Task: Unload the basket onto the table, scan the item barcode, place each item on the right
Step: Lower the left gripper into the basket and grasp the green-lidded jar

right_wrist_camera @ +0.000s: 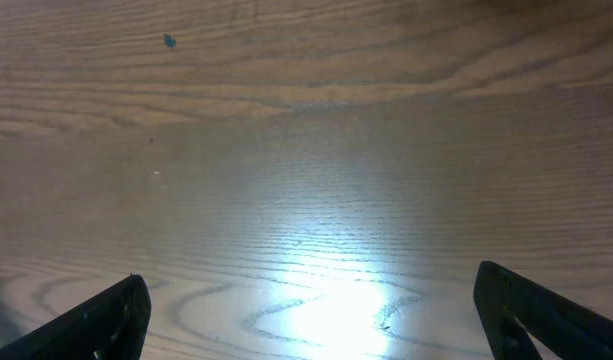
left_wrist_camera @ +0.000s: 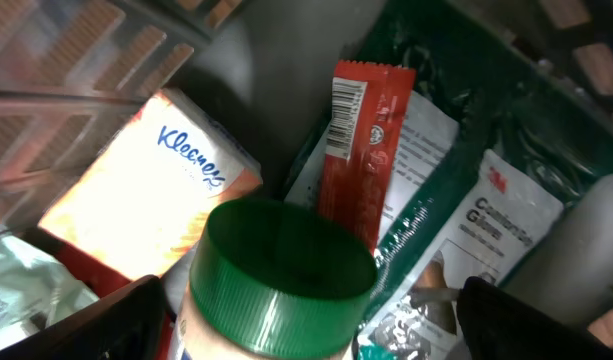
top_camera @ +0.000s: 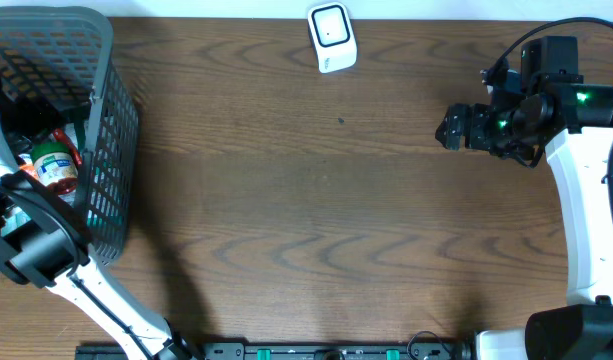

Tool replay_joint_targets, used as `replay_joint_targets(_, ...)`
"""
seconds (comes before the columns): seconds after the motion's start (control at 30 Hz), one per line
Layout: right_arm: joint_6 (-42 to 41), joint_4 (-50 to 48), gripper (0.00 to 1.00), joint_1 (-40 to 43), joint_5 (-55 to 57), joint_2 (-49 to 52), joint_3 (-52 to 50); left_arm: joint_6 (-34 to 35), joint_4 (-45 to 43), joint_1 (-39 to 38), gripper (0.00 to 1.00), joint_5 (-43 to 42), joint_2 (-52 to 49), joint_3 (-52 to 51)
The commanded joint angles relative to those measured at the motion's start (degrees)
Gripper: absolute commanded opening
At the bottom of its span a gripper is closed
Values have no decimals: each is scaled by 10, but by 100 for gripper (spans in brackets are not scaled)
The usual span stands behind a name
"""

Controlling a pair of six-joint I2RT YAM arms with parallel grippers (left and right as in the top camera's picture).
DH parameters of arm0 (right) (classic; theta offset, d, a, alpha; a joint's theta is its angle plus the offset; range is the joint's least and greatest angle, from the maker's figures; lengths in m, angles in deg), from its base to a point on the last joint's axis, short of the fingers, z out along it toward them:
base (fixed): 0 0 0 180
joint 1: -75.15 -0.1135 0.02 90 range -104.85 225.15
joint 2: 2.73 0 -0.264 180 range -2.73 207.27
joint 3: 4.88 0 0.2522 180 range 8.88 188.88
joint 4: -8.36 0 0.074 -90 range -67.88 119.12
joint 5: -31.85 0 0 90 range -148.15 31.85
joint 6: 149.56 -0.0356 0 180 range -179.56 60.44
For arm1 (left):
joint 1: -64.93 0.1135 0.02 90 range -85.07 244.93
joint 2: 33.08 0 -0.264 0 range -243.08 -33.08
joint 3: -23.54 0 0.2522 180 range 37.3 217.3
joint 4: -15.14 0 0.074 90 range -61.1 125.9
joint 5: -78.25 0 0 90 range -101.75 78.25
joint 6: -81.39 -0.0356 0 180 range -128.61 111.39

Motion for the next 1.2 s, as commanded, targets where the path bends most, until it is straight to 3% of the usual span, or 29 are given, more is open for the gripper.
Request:
replay_joint_targets(0.0,8,-2,99,2,1,1,8,-26,2,0,95,-3,13,-13)
replay_joint_targets(0.47,8,-4,99,2,1,1,8,-50,-80,0,93,23,7,-94)
replay_joint_targets(0.63,8,-3,99,2,1,1,8,-50,-87,0,65,17,7,-94)
replay_joint_targets(0.87,8,-3,99,2,1,1,8,-41,-83,0,57,16,19,-88)
replay_joint_targets(1.17,8,-3,99,2,1,1,8,-14,-86,0,52,16,135,-73)
